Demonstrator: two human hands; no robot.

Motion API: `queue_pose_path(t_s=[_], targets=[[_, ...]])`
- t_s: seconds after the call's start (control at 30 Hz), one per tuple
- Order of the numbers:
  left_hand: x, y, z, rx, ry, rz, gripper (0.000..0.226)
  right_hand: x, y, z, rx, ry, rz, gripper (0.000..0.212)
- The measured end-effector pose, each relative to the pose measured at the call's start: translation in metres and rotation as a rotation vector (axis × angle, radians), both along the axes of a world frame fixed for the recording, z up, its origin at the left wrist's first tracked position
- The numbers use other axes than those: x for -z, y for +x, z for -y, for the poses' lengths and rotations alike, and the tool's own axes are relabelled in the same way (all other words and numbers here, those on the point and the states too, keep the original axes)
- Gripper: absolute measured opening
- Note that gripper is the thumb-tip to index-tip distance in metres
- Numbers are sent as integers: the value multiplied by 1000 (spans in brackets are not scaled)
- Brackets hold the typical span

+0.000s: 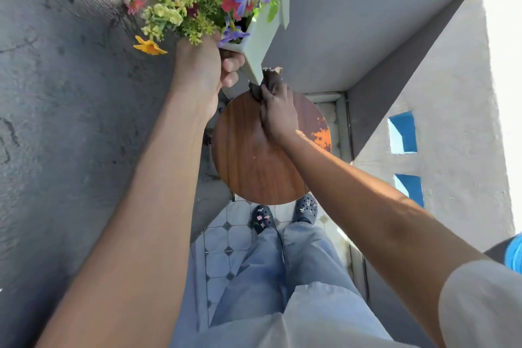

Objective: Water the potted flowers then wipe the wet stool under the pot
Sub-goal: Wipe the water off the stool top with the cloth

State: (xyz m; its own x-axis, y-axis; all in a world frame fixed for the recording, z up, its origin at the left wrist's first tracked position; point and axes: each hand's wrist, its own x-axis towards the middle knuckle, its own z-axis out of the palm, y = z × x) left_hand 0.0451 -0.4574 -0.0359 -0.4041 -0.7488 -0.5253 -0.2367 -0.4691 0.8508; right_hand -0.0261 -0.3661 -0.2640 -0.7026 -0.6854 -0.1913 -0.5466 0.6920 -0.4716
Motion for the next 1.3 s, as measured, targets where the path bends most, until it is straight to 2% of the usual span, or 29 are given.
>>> queue_pose_path(t_s=[0.07, 0.2, 0.27, 0.37, 0.43, 0.47, 0.53, 0.6, 0.67, 0.8, 0.87, 0.93, 1.07, 1.1, 1.17, 1.3], targets=[[2, 0, -2, 5, -11, 10, 34, 0, 22, -1, -96, -17, -13, 45], [8, 1, -6, 2, -17, 28, 33, 0, 104, -51, -622, -76, -17, 44], [9, 0, -9, -1, -5, 29, 32, 0, 125, -95, -789, -100, 2, 49], [10, -1, -13, 9, 13, 11, 34, 9, 87, -140, -653, -100, -51, 49], [11, -1, -17, 6, 20, 6, 35, 14, 41, -146, -364, -89, -70, 41], [12, -1, -20, 9, 23, 5, 35, 9, 18, -144, -148, -100, -13, 32], [13, 1, -25, 17, 23, 0, 35, -1, -9, -138, 89, -136, -26, 17], [16, 3, -31, 20, 24, -4, 36, -5, -3, -128, 76, -74, 36, 35], [18, 5, -37, 10, 37, -4, 36, -6, 35, -130, -81, -26, -46, 46], [23, 14, -50, 4, 30, 17, 37, 2, 122, -162, -436, -102, 39, 43], [28, 20, -56, 15, 40, 26, 36, 2, 127, -182, -525, -124, 32, 40], [36, 27, -62, 29, 49, 37, 35, 3, 103, -190, -437, -126, 38, 40], [50, 40, -78, 54, 51, 62, 35, -1, 22, -190, 114, -38, 37, 26], [52, 42, -85, 55, 55, 61, 36, -2, 12, -193, 193, -16, 34, 26], [58, 47, -99, 49, 74, 49, 36, -6, 14, -199, 236, 5, 59, 26], [64, 52, -122, 4, 126, 39, 37, -6, 76, -222, 67, -7, 144, 28]])
